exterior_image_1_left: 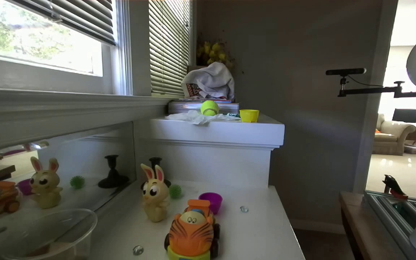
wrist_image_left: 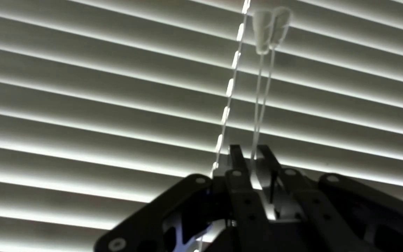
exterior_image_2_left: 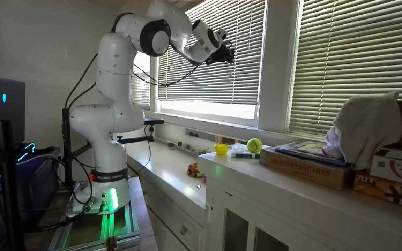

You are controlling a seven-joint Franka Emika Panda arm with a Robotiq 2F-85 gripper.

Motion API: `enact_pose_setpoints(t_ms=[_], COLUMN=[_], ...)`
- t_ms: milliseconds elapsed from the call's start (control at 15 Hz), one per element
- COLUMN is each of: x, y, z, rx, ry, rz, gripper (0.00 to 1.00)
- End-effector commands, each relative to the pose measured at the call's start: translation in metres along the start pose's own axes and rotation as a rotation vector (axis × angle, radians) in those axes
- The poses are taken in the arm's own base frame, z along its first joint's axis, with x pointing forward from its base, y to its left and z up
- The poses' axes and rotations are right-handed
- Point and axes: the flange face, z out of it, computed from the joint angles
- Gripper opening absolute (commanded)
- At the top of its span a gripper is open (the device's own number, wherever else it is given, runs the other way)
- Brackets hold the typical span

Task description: Close the blinds of the window

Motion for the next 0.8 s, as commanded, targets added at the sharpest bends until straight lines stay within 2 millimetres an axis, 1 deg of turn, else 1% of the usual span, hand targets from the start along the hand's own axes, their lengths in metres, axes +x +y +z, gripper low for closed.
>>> enact_pose_setpoints(t_ms=[0, 200, 400, 467, 600, 733], x=[-0.002, -0.007, -0.013, -0.013, -0.014, -0.016], y=[-0.010, -0.024, -0.045, -0.051, -0.062, -0.071], z=[0.011, 0.012, 0.006, 0.003, -0.005, -0.016], rx=[-0.005, -0.006, -0.048, -0.069, -0.093, -0.116], ry=[-0.035, -0.105, -0.221, -0.261, -0.312, -0.358], rz=[-0.007, -0.015, -0.043, -0.058, -0.071, -0.085], gripper=[0.48, 0.69, 0.89, 0.98, 1.00, 1.00])
